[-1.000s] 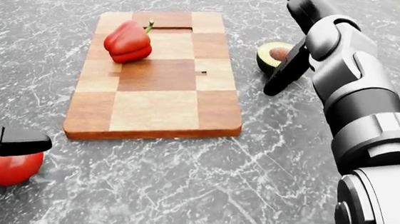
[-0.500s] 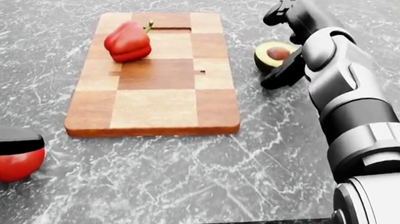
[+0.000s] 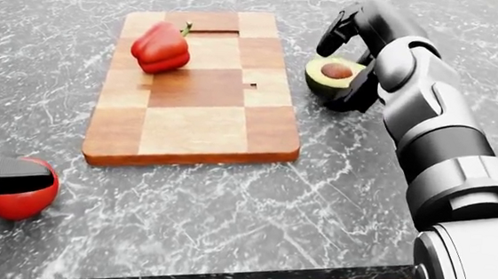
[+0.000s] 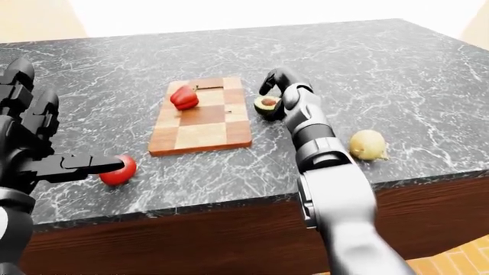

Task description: Place the avocado, onion, tomato and bell pepper on the cutting board.

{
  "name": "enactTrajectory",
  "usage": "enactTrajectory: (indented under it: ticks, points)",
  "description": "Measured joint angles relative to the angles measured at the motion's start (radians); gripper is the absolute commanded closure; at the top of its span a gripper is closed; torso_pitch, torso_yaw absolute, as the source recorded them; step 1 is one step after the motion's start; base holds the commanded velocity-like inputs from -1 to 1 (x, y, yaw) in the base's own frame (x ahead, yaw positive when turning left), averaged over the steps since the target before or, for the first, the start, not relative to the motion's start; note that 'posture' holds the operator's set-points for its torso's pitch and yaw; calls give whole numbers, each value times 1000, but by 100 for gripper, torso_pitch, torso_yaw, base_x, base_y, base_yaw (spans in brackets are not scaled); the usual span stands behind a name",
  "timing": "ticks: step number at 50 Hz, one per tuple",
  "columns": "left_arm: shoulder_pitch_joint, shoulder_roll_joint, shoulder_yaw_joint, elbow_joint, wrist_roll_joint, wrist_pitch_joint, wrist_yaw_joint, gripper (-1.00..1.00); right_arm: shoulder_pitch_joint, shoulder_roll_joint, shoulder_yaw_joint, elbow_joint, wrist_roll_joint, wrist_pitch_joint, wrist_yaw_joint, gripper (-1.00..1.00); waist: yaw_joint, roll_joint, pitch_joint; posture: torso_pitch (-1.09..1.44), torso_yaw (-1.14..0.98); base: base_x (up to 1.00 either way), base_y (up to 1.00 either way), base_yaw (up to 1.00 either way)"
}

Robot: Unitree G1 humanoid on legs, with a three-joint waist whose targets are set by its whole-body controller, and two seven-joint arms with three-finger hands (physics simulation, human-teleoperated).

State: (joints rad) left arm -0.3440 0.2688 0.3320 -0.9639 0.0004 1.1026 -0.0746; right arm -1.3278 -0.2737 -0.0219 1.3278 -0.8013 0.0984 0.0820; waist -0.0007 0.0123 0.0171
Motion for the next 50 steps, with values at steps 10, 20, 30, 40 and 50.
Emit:
enactTrajectory:
  ticks: [10, 20, 30, 40, 50]
  points:
    - [-9, 7, 2, 15, 4, -9, -5, -100, -40, 4, 9, 21, -7, -2, 28, 100, 2, 5, 8, 0, 0, 0, 0, 0]
    - [13, -11, -23, 19, 15, -25, -2, -100, -140, 29, 13, -3, -16, -21, 28, 100, 1, 8, 13, 0, 0, 0, 0, 0]
    - [10, -13, -15, 14, 26, -24, -6, -100, -155, 71, 11, 16, -6, -21, 31, 100, -1, 7, 21, 0, 0, 0, 0, 0]
    - [21, -12, -2, -6, 24, -17, -19, -100, -168, 132, 14, 18, 17, -27, 18, 100, -4, 12, 24, 0, 0, 0, 0, 0]
    - [14, -9, -1, 16, 24, -26, -18, -100, -165, 195, 2, 29, 51, -16, -30, 100, -4, 15, 21, 0, 0, 0, 0, 0]
